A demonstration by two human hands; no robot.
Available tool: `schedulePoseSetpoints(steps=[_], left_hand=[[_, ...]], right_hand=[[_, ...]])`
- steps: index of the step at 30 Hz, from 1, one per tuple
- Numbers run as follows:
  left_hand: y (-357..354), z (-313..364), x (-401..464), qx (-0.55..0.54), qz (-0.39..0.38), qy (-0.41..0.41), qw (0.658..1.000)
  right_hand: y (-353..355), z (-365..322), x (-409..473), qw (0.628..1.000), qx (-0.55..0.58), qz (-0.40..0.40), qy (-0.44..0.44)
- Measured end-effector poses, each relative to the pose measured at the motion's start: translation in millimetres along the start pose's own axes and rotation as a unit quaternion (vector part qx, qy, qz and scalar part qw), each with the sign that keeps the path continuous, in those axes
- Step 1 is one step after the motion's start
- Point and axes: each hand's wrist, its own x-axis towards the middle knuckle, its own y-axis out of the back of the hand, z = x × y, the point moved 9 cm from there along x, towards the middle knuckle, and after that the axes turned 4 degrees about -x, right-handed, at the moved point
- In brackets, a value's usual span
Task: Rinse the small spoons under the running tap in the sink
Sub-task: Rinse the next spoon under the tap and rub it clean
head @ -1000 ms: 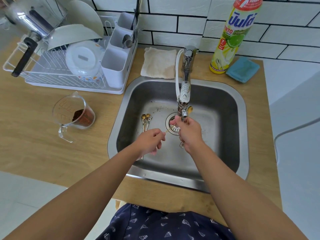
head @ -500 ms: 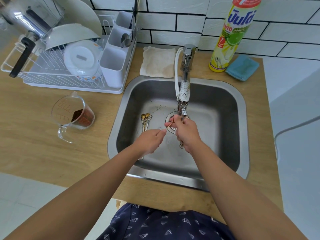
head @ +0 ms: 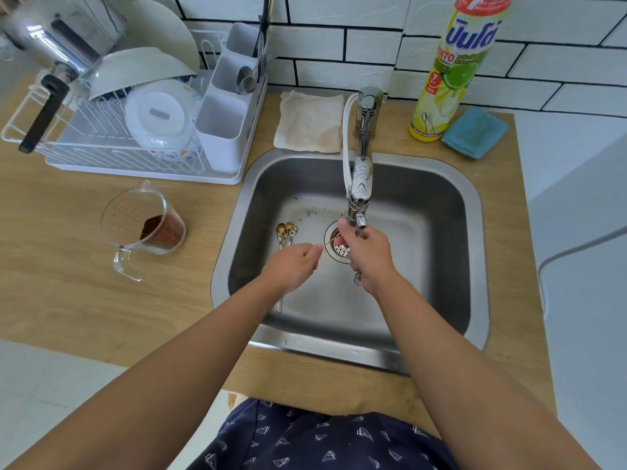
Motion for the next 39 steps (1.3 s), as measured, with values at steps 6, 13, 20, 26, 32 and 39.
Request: schedulePoseSetpoints(steps=[6,13,20,26,32,39], left_hand=[[-0.4,-6.2,6.5,-0.029,0.004,-0.001,1.000],[5.4,-1.0,5.6,0.059,0.043,-0.059,0.996],[18.5,10.7,-0.9,0.107,0.113,-0.099,0.983],[8.2,9.2,0.3,0.022,0.063,-0.065,0.996],[2.7,-1.0,-3.5,-0.074,0.017,-0.009,0.997],[-20.6,-12.4,-7.2,-0.249,-0.094,0.108,0.958]], right_hand=[[-2.5,10.7,-0.3,0.998,0.034,-0.023,-0.050],[-4.9,21.6,1.0,0.997,0.027,-0.040,-0.065],[-10.9,19.2,2.6,0.990,0.076,-0.105,-0.051],[-12.4,10.2,-0.2,0.989,0.093,-0.110,-0.021],[-3.1,6.7,-3.9,0.995,0.080,-0.058,0.009],[-6.9,-3.4,-7.0,0.995,0.062,-0.048,0.054]])
